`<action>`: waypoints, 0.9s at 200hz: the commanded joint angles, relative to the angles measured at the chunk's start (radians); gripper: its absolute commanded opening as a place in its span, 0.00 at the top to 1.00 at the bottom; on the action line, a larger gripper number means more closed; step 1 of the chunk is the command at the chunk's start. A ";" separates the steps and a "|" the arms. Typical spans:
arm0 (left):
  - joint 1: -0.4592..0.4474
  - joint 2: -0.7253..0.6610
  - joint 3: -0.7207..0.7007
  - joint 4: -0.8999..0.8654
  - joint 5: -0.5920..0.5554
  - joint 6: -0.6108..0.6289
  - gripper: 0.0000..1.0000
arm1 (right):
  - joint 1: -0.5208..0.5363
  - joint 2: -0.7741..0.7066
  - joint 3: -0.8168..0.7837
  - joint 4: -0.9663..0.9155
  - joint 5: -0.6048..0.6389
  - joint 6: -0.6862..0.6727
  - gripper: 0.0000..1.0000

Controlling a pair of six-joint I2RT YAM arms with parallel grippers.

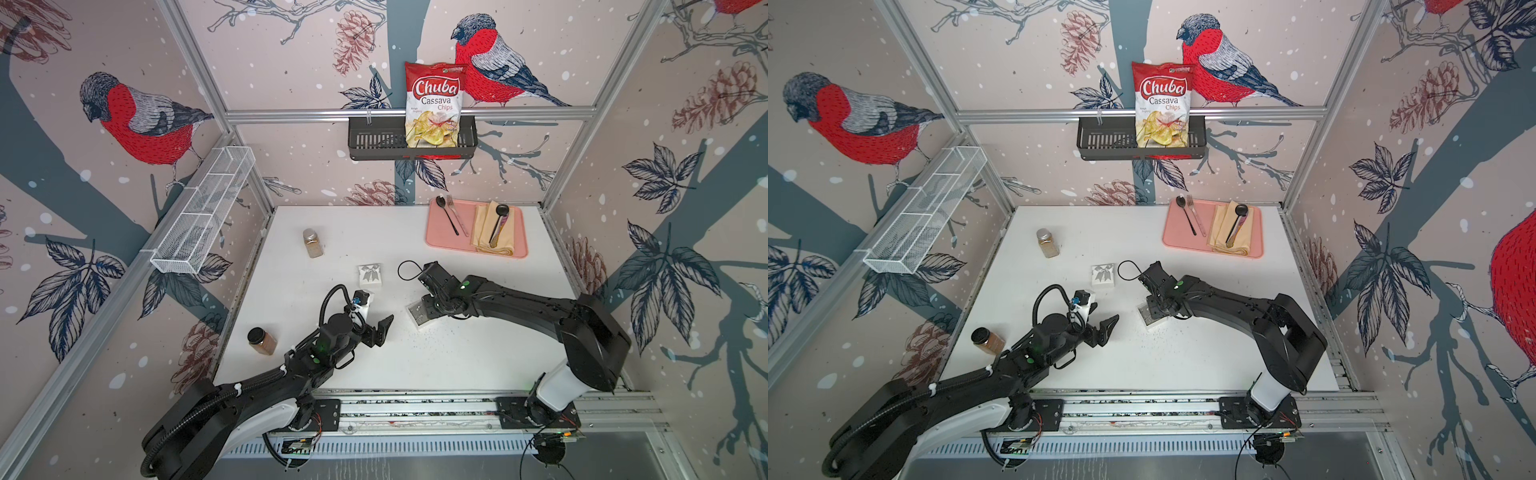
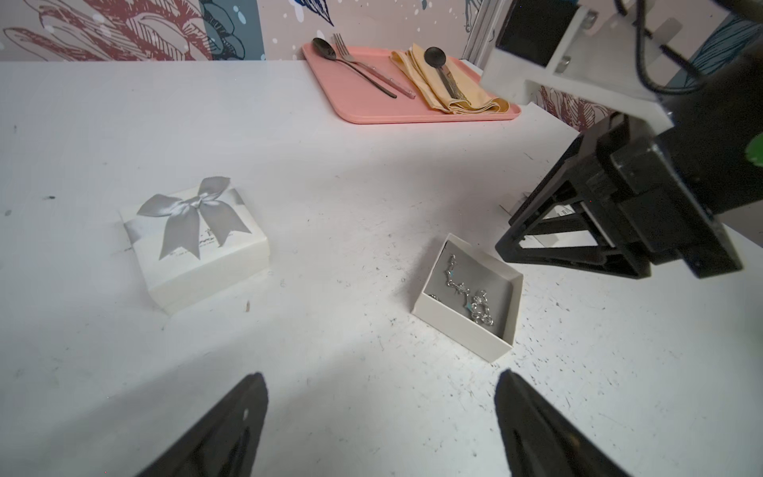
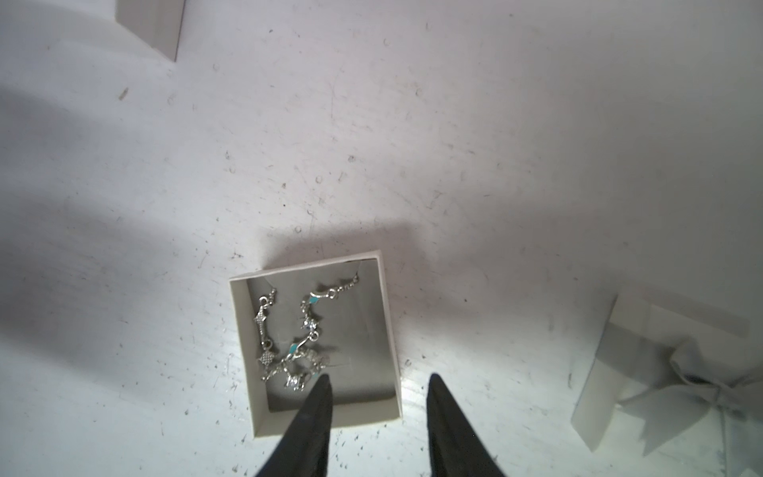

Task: Take the necklace out of the lift-off lid jewelry box
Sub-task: Place the jewelry box at the center of the board, then take out the inner lining from the jewelry box.

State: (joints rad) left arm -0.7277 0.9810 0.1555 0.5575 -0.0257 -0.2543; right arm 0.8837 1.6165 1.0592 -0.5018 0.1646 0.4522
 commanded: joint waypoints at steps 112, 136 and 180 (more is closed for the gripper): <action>0.124 0.570 0.449 -0.069 0.407 -0.050 0.75 | -0.029 -0.110 -0.212 0.176 -0.294 0.362 0.78; 0.123 0.599 0.449 -0.059 0.409 -0.056 0.75 | -0.028 -0.090 -0.181 0.143 -0.256 0.358 0.79; 0.124 0.527 0.401 -0.121 0.300 -0.085 0.58 | 0.027 -0.073 -0.026 -0.006 -0.078 0.213 0.80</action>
State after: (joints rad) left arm -0.6060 1.5414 0.5743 0.4751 0.3344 -0.3107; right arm 0.8940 1.5276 0.9695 -0.4229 -0.0177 0.7567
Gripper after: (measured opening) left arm 0.389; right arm 0.200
